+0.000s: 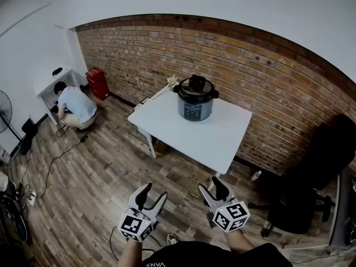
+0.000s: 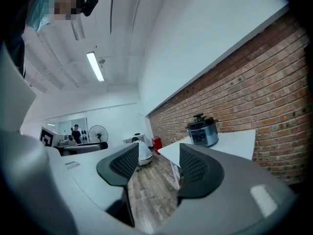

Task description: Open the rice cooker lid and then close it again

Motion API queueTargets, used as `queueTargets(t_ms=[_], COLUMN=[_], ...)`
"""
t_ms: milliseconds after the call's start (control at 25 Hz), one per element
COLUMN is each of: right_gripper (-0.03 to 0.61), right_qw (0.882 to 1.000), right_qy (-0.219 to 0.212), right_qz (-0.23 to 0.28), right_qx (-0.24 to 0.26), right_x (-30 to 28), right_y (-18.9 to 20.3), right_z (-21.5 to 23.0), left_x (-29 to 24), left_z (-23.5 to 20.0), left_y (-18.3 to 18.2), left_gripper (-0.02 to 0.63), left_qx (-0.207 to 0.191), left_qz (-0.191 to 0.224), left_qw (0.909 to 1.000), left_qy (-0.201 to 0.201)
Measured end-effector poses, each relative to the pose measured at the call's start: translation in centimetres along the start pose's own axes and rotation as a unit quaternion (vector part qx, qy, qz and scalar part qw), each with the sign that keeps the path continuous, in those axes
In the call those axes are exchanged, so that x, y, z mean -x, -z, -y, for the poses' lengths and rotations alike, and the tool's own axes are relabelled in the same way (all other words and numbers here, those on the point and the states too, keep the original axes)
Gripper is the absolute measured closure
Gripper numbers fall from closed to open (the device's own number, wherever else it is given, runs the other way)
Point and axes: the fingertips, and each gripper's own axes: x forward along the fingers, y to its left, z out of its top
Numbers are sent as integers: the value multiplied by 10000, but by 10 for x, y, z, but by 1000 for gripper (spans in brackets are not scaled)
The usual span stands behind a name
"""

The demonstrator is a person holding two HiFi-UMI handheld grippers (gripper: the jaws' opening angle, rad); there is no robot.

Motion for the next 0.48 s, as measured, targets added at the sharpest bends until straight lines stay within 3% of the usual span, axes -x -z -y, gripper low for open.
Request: queueTargets(t_ms=[480], right_gripper=[327], right_qw=[9991], right_qy=[364], right_qz=[-200], right_qx=[-111], right_x=[-63], right_y=[15], right_z=[-17], left_x=[-9], left_z=[-75], left_y=[14], left_gripper=[393], left_qx=[105], left_qz=[-99], left_qw=[9992], left_qy=[377])
